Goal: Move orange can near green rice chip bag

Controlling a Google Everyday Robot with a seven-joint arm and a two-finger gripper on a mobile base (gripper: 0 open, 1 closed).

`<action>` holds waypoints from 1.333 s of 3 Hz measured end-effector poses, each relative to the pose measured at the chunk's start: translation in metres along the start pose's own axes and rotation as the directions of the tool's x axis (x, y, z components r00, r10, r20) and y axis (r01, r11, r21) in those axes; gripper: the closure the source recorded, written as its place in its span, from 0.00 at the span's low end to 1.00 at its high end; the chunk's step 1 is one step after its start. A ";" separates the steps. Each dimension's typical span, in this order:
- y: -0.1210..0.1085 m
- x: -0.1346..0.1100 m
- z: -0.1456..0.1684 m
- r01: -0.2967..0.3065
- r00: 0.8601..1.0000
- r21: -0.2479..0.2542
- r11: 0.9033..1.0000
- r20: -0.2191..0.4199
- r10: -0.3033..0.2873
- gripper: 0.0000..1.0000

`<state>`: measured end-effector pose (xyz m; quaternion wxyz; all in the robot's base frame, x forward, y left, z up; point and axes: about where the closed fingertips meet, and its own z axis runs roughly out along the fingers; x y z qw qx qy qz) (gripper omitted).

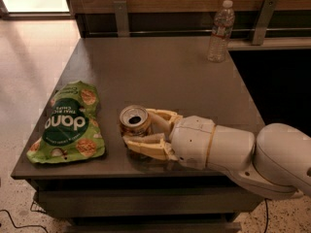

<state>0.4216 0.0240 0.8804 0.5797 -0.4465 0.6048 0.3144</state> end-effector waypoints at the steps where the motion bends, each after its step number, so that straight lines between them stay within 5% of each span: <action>1: -0.030 -0.011 -0.001 -0.022 0.999 0.016 1.000 0.048 0.022 1.00; 4: -0.041 -0.001 0.025 -0.069 0.996 -0.051 0.996 0.058 0.072 1.00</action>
Offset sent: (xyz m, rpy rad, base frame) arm 0.0570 -0.0124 0.0227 0.0797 0.0143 0.0130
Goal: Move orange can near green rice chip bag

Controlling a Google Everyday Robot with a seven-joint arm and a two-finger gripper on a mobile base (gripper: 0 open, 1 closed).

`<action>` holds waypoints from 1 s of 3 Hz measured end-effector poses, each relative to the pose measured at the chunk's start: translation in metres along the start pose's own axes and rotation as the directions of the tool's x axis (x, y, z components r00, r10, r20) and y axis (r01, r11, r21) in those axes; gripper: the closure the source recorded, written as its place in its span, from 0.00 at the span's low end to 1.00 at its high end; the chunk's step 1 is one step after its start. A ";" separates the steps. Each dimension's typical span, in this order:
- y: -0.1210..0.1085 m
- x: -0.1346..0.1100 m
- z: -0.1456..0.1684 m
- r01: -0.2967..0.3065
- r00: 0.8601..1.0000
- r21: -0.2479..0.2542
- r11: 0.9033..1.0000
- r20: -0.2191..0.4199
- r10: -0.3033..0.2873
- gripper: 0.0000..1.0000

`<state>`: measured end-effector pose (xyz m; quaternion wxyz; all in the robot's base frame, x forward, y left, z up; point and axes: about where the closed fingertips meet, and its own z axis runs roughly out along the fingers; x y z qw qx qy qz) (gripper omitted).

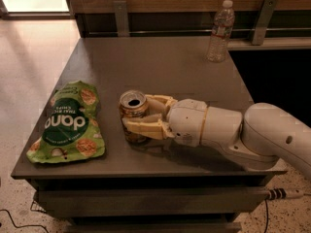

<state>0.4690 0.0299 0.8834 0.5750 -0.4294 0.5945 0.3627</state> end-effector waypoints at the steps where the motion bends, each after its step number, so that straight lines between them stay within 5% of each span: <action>1: 0.001 -0.001 0.001 0.002 1.000 -0.003 1.000 0.000 -0.002 0.82; 3: 0.005 -0.003 0.005 0.006 1.000 -0.012 1.000 0.000 -0.006 0.19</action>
Offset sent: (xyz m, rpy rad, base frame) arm -0.0009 0.0020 0.0012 -0.0008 -0.0023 0.0036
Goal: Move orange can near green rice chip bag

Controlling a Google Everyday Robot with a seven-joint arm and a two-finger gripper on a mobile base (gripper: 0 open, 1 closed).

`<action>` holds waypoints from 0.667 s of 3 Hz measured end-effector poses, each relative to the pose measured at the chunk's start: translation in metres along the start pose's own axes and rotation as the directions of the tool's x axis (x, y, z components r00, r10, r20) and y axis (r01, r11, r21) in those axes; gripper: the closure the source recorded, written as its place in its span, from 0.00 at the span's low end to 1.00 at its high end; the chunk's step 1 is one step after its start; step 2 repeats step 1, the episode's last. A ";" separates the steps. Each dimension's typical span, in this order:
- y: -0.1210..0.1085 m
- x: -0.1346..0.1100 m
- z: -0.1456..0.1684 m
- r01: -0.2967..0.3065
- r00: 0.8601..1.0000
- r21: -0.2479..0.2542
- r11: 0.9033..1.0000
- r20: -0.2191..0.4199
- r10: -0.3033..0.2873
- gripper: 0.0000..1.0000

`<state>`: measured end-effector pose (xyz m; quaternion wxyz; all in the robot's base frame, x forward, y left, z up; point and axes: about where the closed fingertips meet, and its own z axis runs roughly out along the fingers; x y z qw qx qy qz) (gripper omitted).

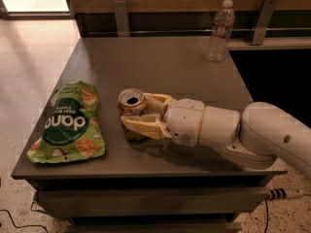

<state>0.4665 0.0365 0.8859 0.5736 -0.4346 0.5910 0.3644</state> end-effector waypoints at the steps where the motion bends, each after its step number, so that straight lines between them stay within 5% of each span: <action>1: 0.001 -0.001 0.002 0.002 1.000 -0.004 1.000 0.000 -0.002 0.00; 2: 0.001 -0.001 0.002 0.002 1.000 -0.004 1.000 0.000 -0.002 0.00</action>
Offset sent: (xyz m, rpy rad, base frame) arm 0.0000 0.0000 0.0000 0.0000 0.0000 0.0000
